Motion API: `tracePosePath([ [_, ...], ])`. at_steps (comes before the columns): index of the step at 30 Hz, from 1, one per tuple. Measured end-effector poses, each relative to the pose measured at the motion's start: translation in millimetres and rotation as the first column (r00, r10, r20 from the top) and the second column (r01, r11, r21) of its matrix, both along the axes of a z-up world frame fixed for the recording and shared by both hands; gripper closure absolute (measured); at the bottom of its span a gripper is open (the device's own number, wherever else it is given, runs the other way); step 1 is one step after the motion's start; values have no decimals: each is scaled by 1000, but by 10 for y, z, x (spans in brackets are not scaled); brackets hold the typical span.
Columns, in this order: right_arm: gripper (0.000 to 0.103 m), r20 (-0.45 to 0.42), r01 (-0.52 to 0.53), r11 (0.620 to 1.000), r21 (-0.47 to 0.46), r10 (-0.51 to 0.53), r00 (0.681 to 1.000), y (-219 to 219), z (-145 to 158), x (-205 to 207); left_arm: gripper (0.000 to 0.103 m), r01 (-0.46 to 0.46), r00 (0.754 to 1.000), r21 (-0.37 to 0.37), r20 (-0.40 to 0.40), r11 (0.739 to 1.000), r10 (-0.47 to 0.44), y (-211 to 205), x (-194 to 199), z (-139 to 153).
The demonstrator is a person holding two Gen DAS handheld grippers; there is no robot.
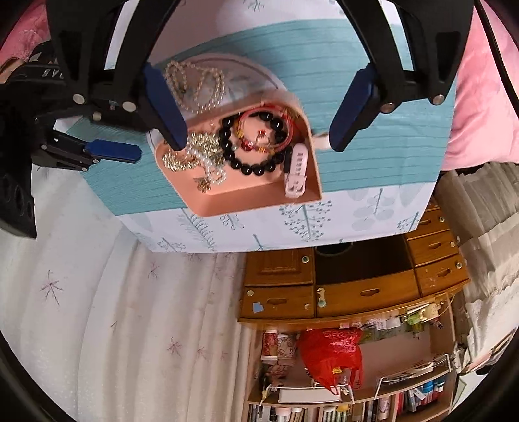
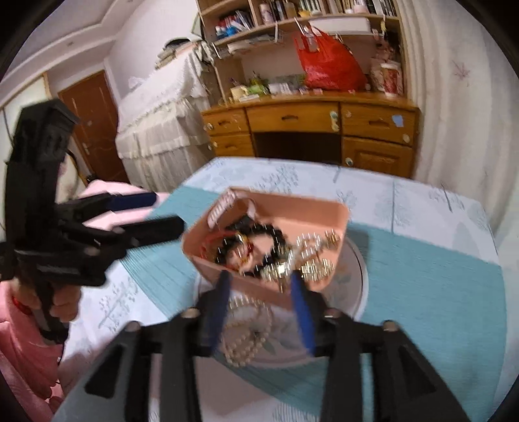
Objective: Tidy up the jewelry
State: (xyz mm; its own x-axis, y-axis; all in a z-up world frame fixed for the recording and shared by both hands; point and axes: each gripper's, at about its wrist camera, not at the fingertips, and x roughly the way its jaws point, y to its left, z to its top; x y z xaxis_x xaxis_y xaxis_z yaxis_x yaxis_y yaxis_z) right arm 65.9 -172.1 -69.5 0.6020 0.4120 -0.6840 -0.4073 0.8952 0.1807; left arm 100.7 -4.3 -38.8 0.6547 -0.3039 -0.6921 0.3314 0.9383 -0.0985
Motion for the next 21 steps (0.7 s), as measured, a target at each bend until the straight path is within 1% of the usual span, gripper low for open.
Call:
tracePosePath([
  [2,52,-32,13,1000,-18,-14,999,17,-82,-51,11,-34,999,3,-13,999,34,27,-76,-56],
  [3,52,-48,18,1000,-25,-19,999,33,-126,-61,7,-43,999,6,-24,999,43,35,-114,-97],
  [5,51,-86,32,998,-54,-36,996,90,-227,-91,6,-51,997,31,-48,998,53,42,-189,-202],
  [8,51,-140,56,994,-99,-70,988,168,-364,-107,6,-47,995,102,-82,994,56,46,-304,-377],
  [10,51,-175,66,992,-106,-84,981,211,-442,-101,6,-55,993,124,-100,991,68,85,-358,-452],
  [14,50,-205,86,987,-135,-112,972,329,-527,-81,6,-83,988,138,-120,987,100,209,-420,-535],
  [17,45,-223,97,982,-164,-132,966,427,-556,-49,6,-110,985,147,-115,983,128,306,-458,-548],
  [19,40,-223,100,978,-184,-141,965,494,-560,-30,6,-124,984,135,-115,983,139,389,-474,-559],
  [21,37,-221,124,969,-213,-172,960,556,-571,-4,6,-135,981,120,-122,984,149,456,-492,-566],
])
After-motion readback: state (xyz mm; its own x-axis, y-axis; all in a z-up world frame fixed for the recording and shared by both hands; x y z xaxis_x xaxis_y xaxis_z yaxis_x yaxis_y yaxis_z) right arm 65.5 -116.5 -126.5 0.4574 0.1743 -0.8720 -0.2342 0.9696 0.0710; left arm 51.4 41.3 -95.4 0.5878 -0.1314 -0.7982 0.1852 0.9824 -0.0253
